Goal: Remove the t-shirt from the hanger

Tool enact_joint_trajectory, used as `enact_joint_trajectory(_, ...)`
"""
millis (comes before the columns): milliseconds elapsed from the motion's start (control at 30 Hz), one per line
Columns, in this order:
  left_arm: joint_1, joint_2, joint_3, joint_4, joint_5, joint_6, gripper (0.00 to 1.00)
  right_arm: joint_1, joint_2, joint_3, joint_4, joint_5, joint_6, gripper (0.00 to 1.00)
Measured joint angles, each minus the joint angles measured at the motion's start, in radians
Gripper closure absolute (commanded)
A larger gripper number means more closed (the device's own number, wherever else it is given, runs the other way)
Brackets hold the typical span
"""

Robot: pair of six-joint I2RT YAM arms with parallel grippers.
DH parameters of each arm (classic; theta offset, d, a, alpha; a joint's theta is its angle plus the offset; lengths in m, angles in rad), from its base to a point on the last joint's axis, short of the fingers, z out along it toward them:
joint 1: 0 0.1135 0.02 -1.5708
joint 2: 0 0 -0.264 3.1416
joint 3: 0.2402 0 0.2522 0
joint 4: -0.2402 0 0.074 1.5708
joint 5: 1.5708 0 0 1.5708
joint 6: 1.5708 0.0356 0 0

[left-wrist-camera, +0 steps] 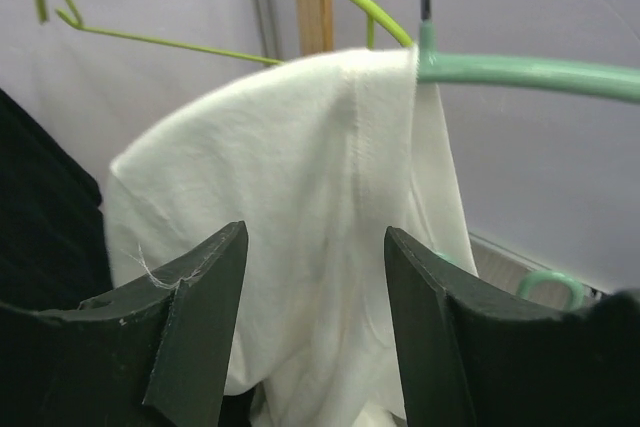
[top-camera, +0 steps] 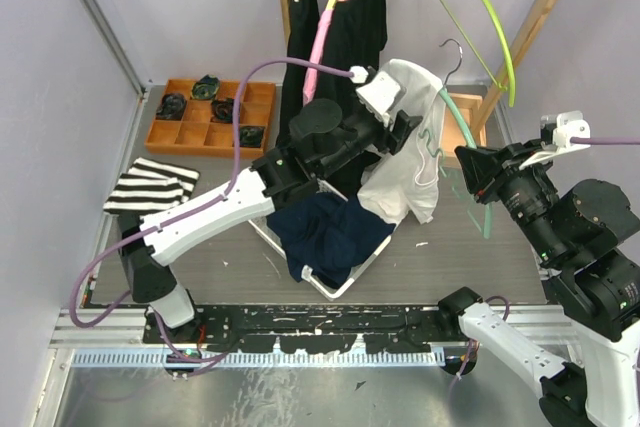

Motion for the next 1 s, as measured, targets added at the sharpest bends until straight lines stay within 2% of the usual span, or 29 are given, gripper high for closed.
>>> enact_joint_trajectory(400, -0.001, 0.049, 0.003, -0.003, 0.073, -0.034, 0.36, 0.0, -0.002, 0.0, 0.002, -0.004, 0.0, 0.99)
enact_joint_trajectory(500, -0.001, 0.049, 0.003, -0.003, 0.071, -0.035, 0.46, 0.0, -0.002, 0.0, 0.002, -0.007, 0.0, 0.99)
enact_joint_trajectory(667, -0.001, 0.063, 0.029, -0.007, 0.04, -0.031, 0.69, 0.0, -0.002, 0.0, 0.003, -0.011, 0.0, 0.99)
enact_joint_trajectory(833, -0.001, 0.102, 0.092, -0.021, 0.007, -0.018, 0.99, 0.0, -0.002, 0.0, 0.005, -0.013, 0.0, 0.99)
enact_joint_trajectory(1000, -0.001, 0.135, 0.145, -0.046, -0.016, -0.008, 1.0, 0.0, -0.002, -0.001, 0.004, -0.01, 0.0, 0.99)
